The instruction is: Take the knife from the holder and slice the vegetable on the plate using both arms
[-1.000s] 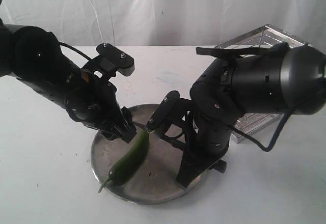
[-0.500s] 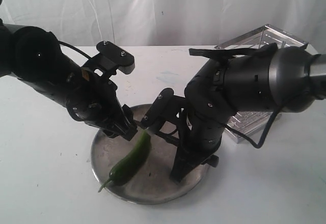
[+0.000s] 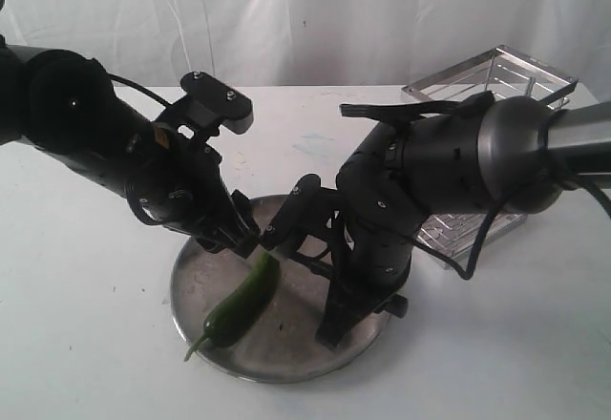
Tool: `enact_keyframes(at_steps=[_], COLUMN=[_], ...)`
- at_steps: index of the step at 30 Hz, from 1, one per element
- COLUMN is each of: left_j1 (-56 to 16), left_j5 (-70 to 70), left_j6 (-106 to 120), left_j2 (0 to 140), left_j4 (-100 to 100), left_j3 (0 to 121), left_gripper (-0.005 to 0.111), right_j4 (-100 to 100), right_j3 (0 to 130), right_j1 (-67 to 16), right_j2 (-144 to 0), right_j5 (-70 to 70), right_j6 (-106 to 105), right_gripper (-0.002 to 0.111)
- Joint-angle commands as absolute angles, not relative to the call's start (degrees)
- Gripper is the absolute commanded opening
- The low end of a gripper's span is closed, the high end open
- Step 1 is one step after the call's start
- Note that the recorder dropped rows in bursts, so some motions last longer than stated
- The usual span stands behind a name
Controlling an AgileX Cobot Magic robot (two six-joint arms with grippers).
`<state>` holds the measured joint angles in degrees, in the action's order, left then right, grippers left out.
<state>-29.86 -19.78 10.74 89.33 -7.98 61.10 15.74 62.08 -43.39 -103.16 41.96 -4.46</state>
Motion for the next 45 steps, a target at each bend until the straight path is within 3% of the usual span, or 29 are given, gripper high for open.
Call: enact_keyframes(at_steps=[1, 4, 10, 17, 24, 28, 32, 45], left_j1=[-29.85, -29.75, -25.87, -20.74, -20.39, -16.74, -13.74, -13.96], left_j5=[-19.0, -16.12, -10.98, -16.11, -19.24, -29.64, -32.22, -31.46], left_j6=[10.08, 8.26, 1.9, 10.04, 39.68, 48.92, 49.16, 52.79], left_j2=[91.84, 93.91, 94.74, 95.41, 96.1, 100.46, 102.52, 106.18], left_j4=[-8.22, -8.22, -8.69, -16.09, -46.22, -57.7, -59.25, -62.87], left_j3=[60.81, 60.81, 60.81, 60.81, 61.15, 64.3, 65.95, 65.93], left_gripper=[0.063, 0.057, 0.001, 0.0, 0.0, 0.0, 0.0, 0.0], right_j4=[16.37, 16.37, 16.37, 16.37, 16.37, 16.37, 16.27, 16.27], right_j3=[62.22, 62.22, 62.22, 62.22, 62.22, 62.22, 62.22, 62.22], right_j1=[-43.47, -43.47, -43.47, -43.47, -43.47, -43.47, -43.47, -43.47], right_j2=[-103.09, -103.09, -103.09, -103.09, -103.09, -103.21, -103.66, -103.77], right_j5=[42.17, 42.27, 42.38, 42.38, 42.61, 42.84, 43.26, 43.4], right_j6=[-4.96, -4.96, -5.2, -5.46, -5.6, -5.8, -5.8, -6.2], right_gripper=[0.0, 0.0, 0.0, 0.0, 0.0, 0.0, 0.0, 0.0])
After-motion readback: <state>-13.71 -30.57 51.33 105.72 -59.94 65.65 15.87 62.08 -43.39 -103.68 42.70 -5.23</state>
